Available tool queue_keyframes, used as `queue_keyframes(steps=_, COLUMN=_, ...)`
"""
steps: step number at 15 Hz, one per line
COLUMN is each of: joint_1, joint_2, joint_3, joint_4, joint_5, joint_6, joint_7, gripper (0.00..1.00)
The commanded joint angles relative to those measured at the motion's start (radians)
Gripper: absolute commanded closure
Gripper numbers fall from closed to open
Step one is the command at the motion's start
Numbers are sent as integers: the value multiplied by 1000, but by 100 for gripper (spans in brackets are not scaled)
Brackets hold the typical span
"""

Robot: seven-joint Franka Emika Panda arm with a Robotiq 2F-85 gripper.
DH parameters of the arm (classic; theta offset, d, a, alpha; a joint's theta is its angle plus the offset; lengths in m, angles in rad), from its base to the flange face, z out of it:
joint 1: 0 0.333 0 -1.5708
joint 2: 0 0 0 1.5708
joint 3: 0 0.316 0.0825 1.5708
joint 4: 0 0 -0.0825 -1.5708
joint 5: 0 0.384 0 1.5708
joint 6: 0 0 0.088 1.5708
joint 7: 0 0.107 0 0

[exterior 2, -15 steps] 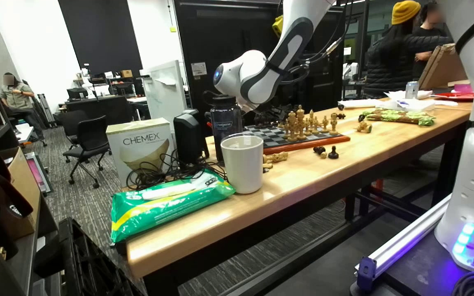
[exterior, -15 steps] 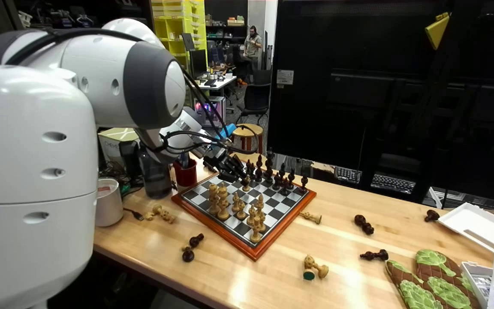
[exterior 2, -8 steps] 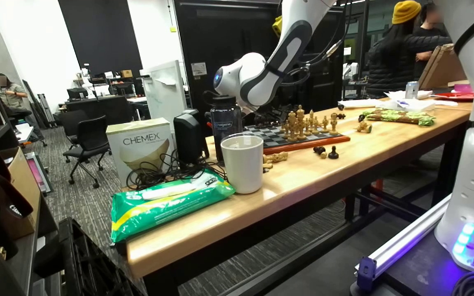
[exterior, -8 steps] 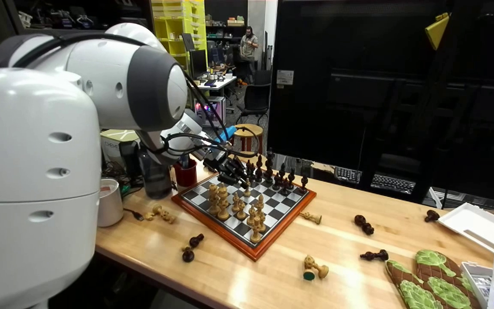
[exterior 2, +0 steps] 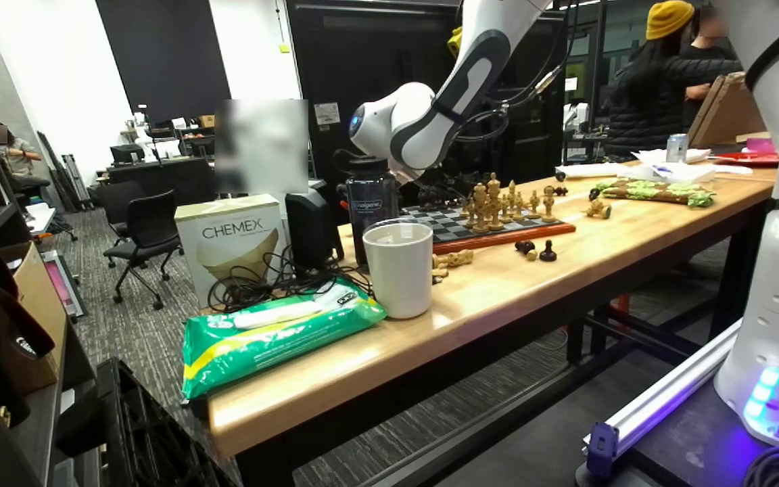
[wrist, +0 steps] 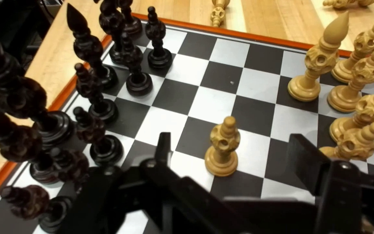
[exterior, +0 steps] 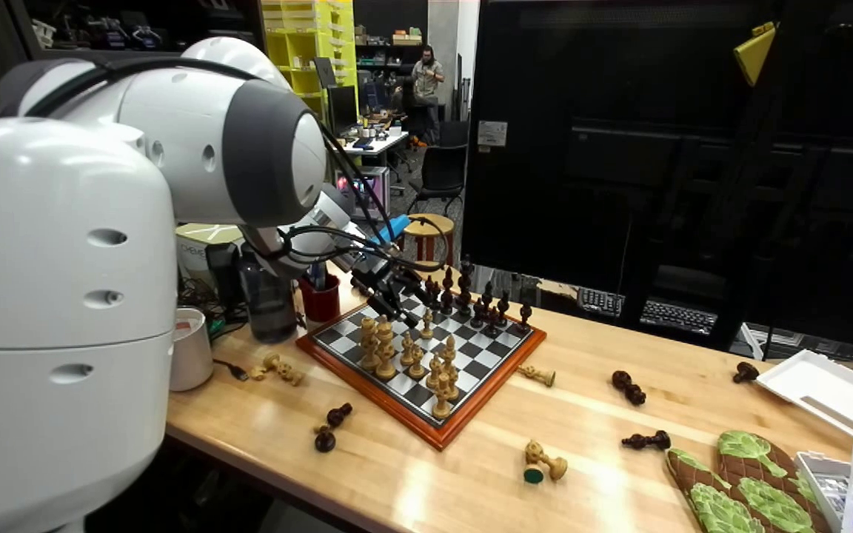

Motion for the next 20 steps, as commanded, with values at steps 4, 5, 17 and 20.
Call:
queue_keyframes(steps=4, joint_1=-66, joint_2=-57, joint_3=30, joint_4=34, joint_5=163, joint_6=53, joint_7=-103, gripper=0)
queue_keyframes(steps=5, joint_1=-75, joint_2=-64, joint_3=30, joint_4=37, joint_5=189, joint_6=66, joint_7=-120, gripper=0)
queue_keyframes(steps=17, joint_1=-187, joint_2=-158, joint_3=0, joint_4=-19, joint_5=580, joint_6=329, joint_7=-443, gripper=0)
queue_keyframes(steps=20, joint_1=-203, joint_2=-187, joint_3=-10, joint_4=-46, joint_5=643, joint_6=350, joint_7=-490, gripper=0)
